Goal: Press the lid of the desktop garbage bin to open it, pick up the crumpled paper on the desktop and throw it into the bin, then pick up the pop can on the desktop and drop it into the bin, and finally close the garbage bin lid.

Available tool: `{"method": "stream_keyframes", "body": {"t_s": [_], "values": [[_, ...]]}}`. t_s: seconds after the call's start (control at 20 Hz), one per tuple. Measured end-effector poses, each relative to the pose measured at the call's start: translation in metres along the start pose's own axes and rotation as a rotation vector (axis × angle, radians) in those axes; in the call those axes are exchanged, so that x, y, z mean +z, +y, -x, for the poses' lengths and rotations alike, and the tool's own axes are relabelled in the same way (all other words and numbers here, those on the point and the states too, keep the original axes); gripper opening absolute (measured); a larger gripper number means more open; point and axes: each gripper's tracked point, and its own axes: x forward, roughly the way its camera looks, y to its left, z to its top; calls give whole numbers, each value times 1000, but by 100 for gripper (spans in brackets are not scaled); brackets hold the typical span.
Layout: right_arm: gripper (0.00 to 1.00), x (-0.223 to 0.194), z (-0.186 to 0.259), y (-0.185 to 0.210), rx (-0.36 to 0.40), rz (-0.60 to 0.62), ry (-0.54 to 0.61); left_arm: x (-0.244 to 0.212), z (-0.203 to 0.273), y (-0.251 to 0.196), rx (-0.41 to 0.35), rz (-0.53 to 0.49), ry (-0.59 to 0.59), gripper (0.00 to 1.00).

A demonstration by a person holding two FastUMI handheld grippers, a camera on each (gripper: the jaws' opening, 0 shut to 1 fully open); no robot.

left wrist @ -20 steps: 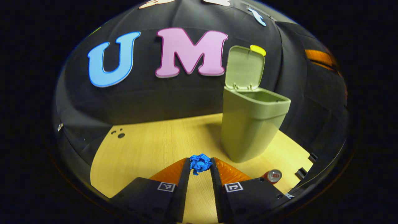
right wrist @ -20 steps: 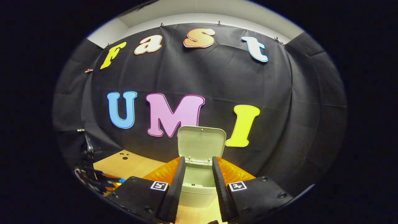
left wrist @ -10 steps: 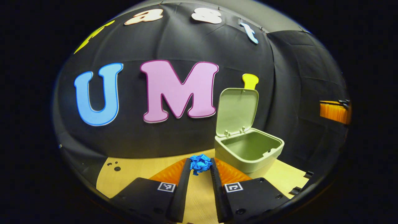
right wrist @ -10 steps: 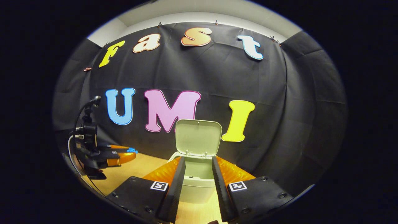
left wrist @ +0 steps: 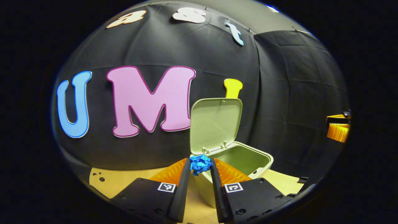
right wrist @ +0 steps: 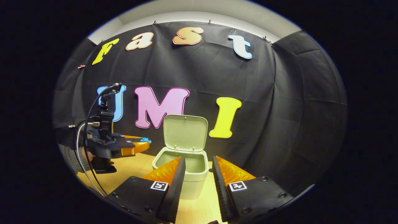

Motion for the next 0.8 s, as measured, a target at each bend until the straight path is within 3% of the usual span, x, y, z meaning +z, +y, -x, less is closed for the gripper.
{"method": "stream_keyframes", "body": {"t_s": [0.4,0.8], "values": [[55,-9,6,-10,-33,-9,16,-31,-45,-33,-71,-1,88,43],[55,-19,4,-12,-43,-36,44,-48,-66,-39,-84,-22,137,46]]}}
